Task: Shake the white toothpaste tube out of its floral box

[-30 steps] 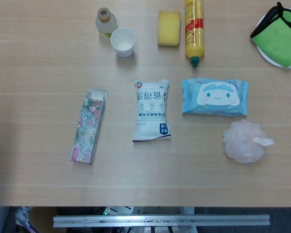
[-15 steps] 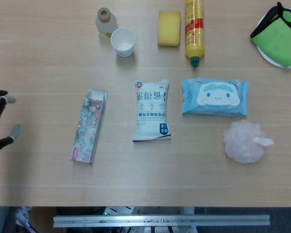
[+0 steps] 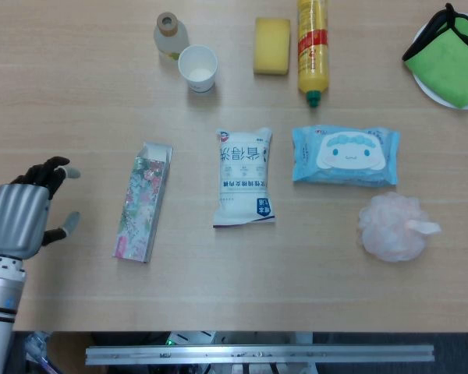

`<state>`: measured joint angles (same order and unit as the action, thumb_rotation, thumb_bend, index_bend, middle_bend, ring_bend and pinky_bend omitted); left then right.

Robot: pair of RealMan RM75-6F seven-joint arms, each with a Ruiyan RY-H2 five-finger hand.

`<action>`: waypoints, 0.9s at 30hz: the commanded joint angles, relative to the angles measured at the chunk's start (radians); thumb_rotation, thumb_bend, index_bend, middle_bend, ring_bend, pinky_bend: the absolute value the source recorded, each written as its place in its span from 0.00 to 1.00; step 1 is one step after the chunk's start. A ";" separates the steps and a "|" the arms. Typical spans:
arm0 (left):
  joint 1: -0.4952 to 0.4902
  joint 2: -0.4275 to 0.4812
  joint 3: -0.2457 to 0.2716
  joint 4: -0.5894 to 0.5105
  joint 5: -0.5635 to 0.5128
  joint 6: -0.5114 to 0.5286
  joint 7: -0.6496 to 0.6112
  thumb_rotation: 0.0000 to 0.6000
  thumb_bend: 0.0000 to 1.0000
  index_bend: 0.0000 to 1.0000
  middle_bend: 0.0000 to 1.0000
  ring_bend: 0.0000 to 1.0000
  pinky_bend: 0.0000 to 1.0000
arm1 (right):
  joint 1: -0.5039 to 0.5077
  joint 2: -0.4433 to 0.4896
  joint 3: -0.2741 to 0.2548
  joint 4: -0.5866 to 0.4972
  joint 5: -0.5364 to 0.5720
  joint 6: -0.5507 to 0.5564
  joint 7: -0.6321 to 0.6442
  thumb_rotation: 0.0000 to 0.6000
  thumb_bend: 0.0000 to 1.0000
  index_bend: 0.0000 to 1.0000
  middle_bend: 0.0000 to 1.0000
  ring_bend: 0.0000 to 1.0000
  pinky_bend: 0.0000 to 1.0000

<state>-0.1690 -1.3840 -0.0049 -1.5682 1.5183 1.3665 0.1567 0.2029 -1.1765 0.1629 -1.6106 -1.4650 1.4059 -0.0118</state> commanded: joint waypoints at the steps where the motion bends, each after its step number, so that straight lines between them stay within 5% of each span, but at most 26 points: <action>1: -0.010 -0.014 0.003 0.010 0.010 -0.009 -0.003 1.00 0.25 0.31 0.23 0.28 0.49 | 0.007 0.000 0.005 0.000 0.007 -0.008 -0.003 1.00 0.05 0.31 0.29 0.14 0.37; 27: -0.086 -0.283 -0.024 0.249 -0.019 -0.069 0.166 1.00 0.22 0.30 0.22 0.24 0.39 | 0.023 0.009 0.021 0.053 0.070 -0.028 0.042 1.00 0.05 0.31 0.29 0.14 0.37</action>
<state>-0.2518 -1.6578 -0.0302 -1.3292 1.5057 1.3041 0.3170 0.2260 -1.1675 0.1849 -1.5598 -1.3954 1.3791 0.0290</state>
